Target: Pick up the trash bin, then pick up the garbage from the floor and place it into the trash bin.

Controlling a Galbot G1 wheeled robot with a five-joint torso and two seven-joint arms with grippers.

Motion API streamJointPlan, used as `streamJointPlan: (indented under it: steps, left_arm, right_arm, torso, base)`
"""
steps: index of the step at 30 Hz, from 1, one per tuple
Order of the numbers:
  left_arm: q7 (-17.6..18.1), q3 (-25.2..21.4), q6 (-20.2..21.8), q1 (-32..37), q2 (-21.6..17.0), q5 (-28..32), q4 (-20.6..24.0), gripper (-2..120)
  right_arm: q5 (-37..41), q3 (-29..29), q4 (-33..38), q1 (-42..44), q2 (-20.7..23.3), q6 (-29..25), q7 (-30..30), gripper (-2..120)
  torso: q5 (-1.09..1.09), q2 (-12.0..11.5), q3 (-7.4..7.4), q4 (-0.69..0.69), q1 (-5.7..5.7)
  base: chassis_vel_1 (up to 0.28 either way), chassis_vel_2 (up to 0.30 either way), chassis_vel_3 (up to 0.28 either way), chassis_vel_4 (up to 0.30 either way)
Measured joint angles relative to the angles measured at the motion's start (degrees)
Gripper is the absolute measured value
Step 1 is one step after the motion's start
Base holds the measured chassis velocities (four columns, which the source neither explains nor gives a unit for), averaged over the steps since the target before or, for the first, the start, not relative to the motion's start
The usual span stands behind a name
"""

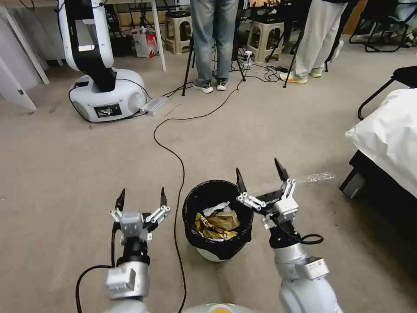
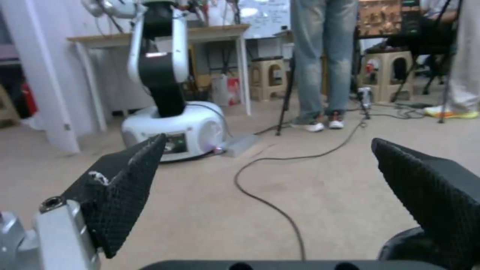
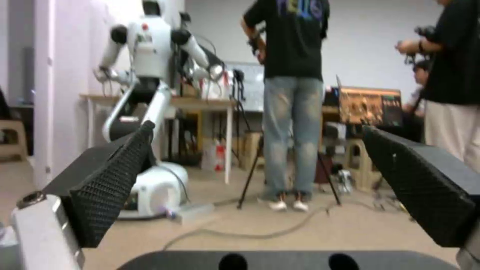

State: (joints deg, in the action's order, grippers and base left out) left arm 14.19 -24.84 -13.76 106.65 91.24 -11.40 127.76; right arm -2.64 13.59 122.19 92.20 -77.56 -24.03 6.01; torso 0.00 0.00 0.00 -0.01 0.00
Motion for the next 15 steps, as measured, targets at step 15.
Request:
streamJointPlan:
  steps: [15]
  left_arm:
    - [3.3,-0.3,-3.6,1.0,0.4,-3.3,-2.5,100]
  right_arm:
    - [-1.6,0.3,-1.5,0.2,-0.9,-0.1,1.1,100]
  torso:
    - [0.0,0.0,0.0,0.0,0.0]
  base:
    - [0.0,0.0,0.0,0.0]
